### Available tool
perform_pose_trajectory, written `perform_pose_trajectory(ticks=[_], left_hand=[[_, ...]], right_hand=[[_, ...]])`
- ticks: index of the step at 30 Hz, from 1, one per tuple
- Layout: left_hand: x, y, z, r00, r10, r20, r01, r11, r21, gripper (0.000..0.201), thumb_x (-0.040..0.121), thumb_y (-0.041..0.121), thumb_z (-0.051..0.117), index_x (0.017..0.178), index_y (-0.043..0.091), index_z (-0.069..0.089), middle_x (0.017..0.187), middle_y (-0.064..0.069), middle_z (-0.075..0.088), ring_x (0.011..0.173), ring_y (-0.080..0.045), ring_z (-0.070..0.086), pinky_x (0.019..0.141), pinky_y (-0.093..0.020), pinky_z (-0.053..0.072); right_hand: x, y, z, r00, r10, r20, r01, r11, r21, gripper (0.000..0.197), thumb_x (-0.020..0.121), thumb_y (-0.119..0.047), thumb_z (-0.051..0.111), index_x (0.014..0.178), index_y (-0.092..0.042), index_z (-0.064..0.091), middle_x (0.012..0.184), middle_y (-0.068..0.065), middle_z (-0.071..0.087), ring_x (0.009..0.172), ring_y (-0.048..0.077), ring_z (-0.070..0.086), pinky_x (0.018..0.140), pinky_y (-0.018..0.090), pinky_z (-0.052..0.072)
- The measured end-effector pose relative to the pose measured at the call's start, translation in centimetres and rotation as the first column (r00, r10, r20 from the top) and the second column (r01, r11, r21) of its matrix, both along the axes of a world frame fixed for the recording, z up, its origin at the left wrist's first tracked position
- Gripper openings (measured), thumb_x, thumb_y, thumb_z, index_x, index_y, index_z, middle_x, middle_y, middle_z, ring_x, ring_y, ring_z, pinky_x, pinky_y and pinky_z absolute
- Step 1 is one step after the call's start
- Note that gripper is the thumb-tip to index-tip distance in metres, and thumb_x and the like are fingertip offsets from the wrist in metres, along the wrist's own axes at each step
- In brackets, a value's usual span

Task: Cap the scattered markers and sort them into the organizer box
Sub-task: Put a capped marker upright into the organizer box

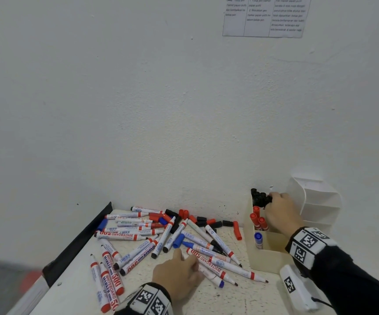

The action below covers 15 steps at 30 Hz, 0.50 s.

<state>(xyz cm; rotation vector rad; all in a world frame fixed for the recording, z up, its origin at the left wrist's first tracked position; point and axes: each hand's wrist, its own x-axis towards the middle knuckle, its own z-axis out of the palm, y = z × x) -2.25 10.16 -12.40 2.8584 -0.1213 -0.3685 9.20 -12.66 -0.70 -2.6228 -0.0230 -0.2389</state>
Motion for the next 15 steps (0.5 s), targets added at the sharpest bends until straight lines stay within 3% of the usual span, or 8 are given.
perform_pose_trajectory(ticks=[2, 3, 5, 7, 10, 12, 15], left_hand=[[0.1, 0.0, 0.0, 0.999, 0.033, -0.021, -0.033, 0.999, -0.009, 0.030, 0.090, 0.050, 0.039, 0.114, 0.031, 0.038, 0.131, -0.002, 0.037, 0.105, -0.020, 0.054, 0.055, -0.025, 0.040], [0.0, -0.1, 0.2, 0.999, 0.041, -0.012, -0.041, 0.999, 0.010, 0.031, 0.091, 0.050, 0.038, 0.118, 0.035, 0.035, 0.133, -0.004, 0.036, 0.101, -0.022, 0.057, 0.057, -0.029, 0.046], [-0.1, -0.3, 0.5, 1.000, 0.021, -0.010, -0.020, 0.997, 0.074, 0.042, 0.092, 0.050, 0.034, 0.132, 0.047, 0.021, 0.140, -0.009, 0.030, 0.095, -0.024, 0.061, 0.074, -0.037, 0.054], [-0.2, -0.6, 0.8, 1.000, 0.010, -0.022, -0.008, 0.997, 0.075, 0.050, 0.093, 0.052, 0.032, 0.137, 0.053, 0.010, 0.147, -0.010, 0.024, 0.095, -0.024, 0.061, 0.081, -0.037, 0.053], [-0.2, -1.4, 0.9, 0.999, 0.031, 0.022, -0.033, 0.998, 0.053, 0.043, 0.092, 0.051, 0.035, 0.133, 0.046, 0.024, 0.144, -0.009, 0.027, 0.097, -0.022, 0.060, 0.083, -0.036, 0.052], [-0.2, -1.8, 1.1, 0.996, 0.059, 0.073, -0.063, 0.997, 0.054, 0.036, 0.092, 0.049, 0.037, 0.126, 0.038, 0.034, 0.143, -0.006, 0.028, 0.098, -0.021, 0.059, 0.083, -0.036, 0.052], [-0.3, -2.1, 1.6, 0.992, 0.097, 0.085, -0.102, 0.993, 0.057, 0.034, 0.094, 0.046, 0.037, 0.123, 0.028, 0.042, 0.145, -0.006, 0.025, 0.105, -0.022, 0.057, 0.086, -0.036, 0.051]], right_hand=[[-0.6, 0.2, 0.2, 0.998, -0.001, 0.065, -0.003, 0.998, 0.055, 0.035, 0.092, -0.009, 0.041, 0.127, -0.007, 0.045, 0.131, 0.014, 0.039, 0.108, 0.030, 0.050, 0.090, 0.040, 0.042], [-0.9, 0.4, 0.4, 0.993, 0.005, 0.118, -0.013, 0.998, 0.065, 0.033, 0.092, -0.010, 0.042, 0.124, -0.008, 0.046, 0.129, 0.013, 0.040, 0.101, 0.026, 0.051, 0.084, 0.037, 0.044], [-1.4, 0.8, 1.0, 0.973, 0.022, 0.228, -0.033, 0.998, 0.047, 0.027, 0.092, -0.013, 0.042, 0.117, -0.011, 0.051, 0.122, 0.009, 0.045, 0.088, 0.018, 0.049, 0.074, 0.030, 0.042], [-2.0, 1.4, 1.6, 0.956, 0.060, 0.289, -0.075, 0.996, 0.041, 0.021, 0.093, -0.015, 0.042, 0.108, -0.013, 0.056, 0.109, 0.003, 0.051, 0.080, 0.013, 0.049, 0.069, 0.025, 0.039], [-3.1, 2.8, 2.5, 0.943, 0.153, 0.295, -0.182, 0.981, 0.073, 0.013, 0.092, -0.016, 0.045, 0.094, -0.017, 0.057, 0.090, -0.002, 0.059, 0.068, 0.008, 0.053, 0.057, 0.021, 0.041], [-4.1, 3.9, 2.9, 0.945, 0.205, 0.255, -0.232, 0.969, 0.081, 0.011, 0.091, -0.016, 0.046, 0.089, -0.018, 0.057, 0.084, -0.002, 0.060, 0.068, 0.009, 0.056, 0.062, 0.027, 0.051], [-5.7, 5.7, 2.6, 0.942, 0.295, 0.161, -0.314, 0.943, 0.109, 0.014, 0.091, -0.015, 0.046, 0.091, -0.015, 0.060, 0.084, -0.001, 0.061, 0.070, 0.011, 0.058, 0.068, 0.031, 0.055]])
